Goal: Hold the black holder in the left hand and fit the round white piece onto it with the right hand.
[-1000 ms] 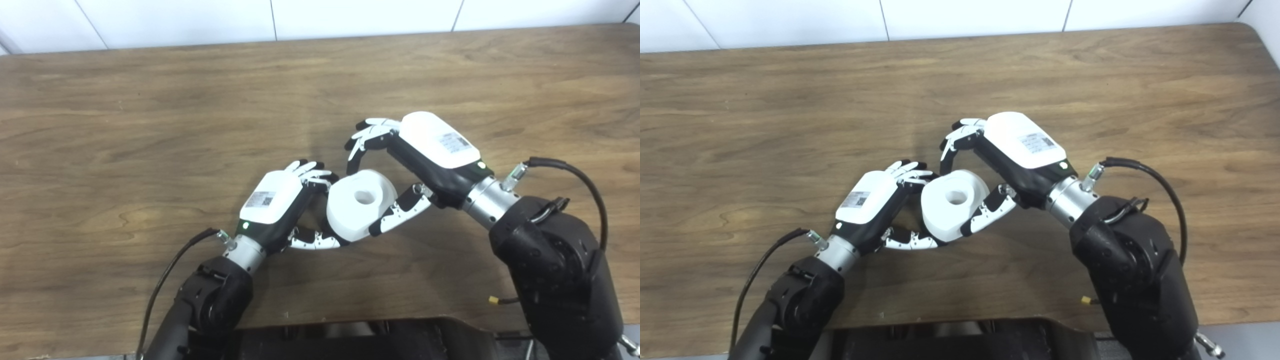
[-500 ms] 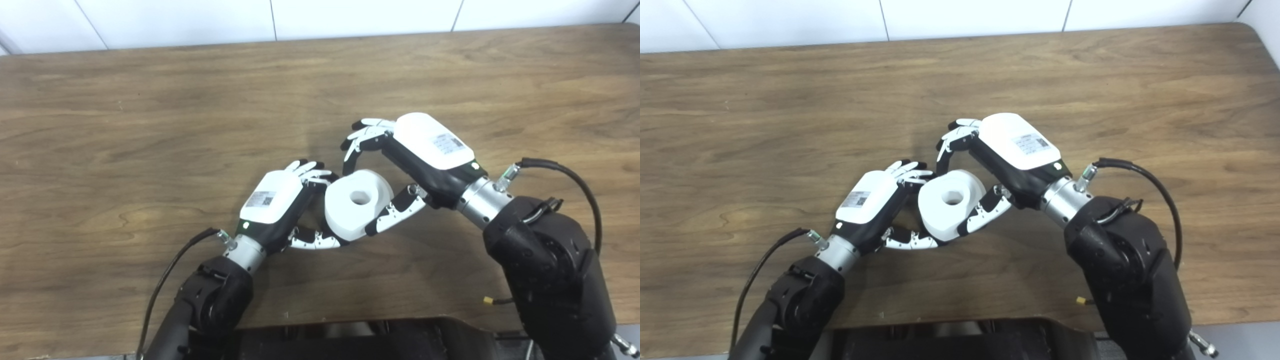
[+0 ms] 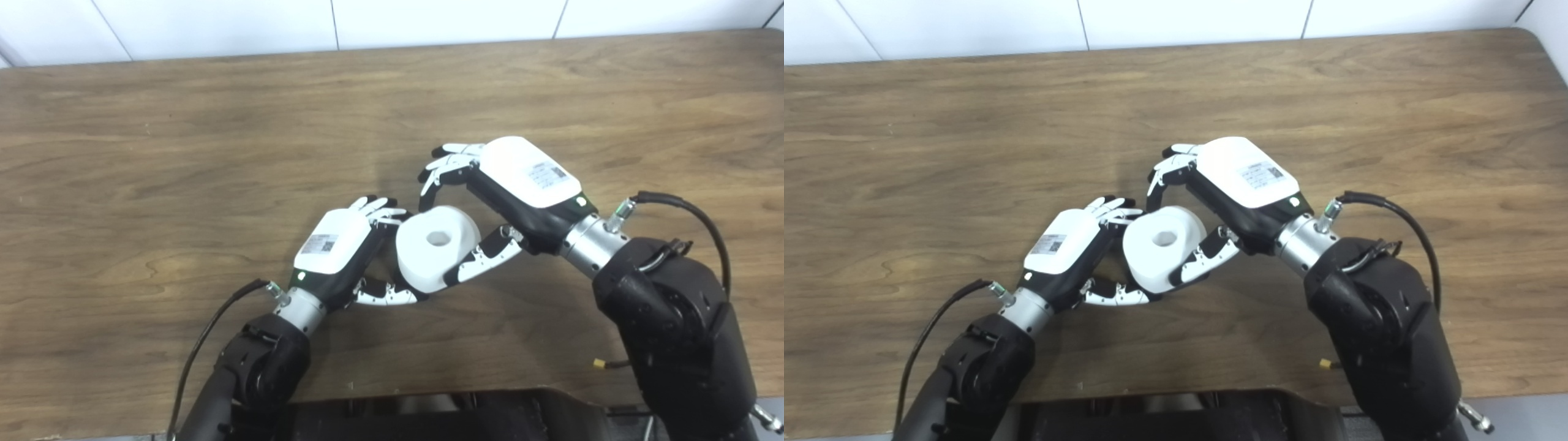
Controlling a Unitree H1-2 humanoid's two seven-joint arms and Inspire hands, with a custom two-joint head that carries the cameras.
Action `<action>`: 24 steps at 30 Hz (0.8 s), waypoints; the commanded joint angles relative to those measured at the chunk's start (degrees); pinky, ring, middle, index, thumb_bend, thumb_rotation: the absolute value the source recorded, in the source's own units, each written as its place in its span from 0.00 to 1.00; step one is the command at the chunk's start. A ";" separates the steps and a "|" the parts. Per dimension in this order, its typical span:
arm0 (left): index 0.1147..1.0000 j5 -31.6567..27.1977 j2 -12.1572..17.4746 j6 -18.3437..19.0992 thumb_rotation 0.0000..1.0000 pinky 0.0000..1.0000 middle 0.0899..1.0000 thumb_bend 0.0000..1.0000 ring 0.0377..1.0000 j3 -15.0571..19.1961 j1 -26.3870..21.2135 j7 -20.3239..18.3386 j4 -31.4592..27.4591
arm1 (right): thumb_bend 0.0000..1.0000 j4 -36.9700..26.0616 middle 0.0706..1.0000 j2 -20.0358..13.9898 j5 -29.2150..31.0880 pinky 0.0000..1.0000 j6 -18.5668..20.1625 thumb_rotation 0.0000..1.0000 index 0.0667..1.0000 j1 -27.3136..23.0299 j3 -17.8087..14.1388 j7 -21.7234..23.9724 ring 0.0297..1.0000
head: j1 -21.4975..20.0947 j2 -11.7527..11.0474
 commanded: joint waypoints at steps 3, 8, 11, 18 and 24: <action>0.42 0.64 0.09 0.31 0.05 0.96 0.79 0.52 0.91 -0.61 -0.23 -1.62 0.74 | 1.00 -2.97 0.89 -0.61 -0.56 0.91 0.52 0.32 0.70 -2.02 -0.45 2.79 0.95 | -0.19 -0.14; 0.42 0.68 0.03 0.42 0.05 0.96 0.79 0.52 0.91 -0.61 -0.36 -1.76 0.84 | 1.00 -3.27 0.98 -0.72 -1.51 0.92 -0.04 0.37 0.78 -2.21 -0.70 4.18 0.98 | -0.30 -0.22; 0.42 0.50 0.05 0.36 0.05 0.96 0.79 0.52 0.91 -0.59 -0.31 -1.66 0.98 | 1.00 -3.34 0.98 -0.78 -1.89 0.92 -0.31 0.37 0.79 -2.38 -0.79 4.42 0.97 | -0.30 -0.22; 0.42 0.66 0.17 0.15 0.05 0.97 0.79 0.52 0.91 -0.62 -0.49 -1.44 1.45 | 1.00 -3.28 0.98 -0.75 -1.20 0.92 -0.07 0.38 0.81 -2.76 -1.32 4.77 0.98 | -0.27 -0.61; 0.42 0.36 0.32 -0.14 0.05 0.96 0.79 0.52 0.91 -0.43 -0.54 -1.10 1.93 | 1.00 -3.92 1.00 -0.43 -1.26 0.94 0.53 0.41 0.83 -3.40 -1.75 5.82 0.99 | -0.26 -0.85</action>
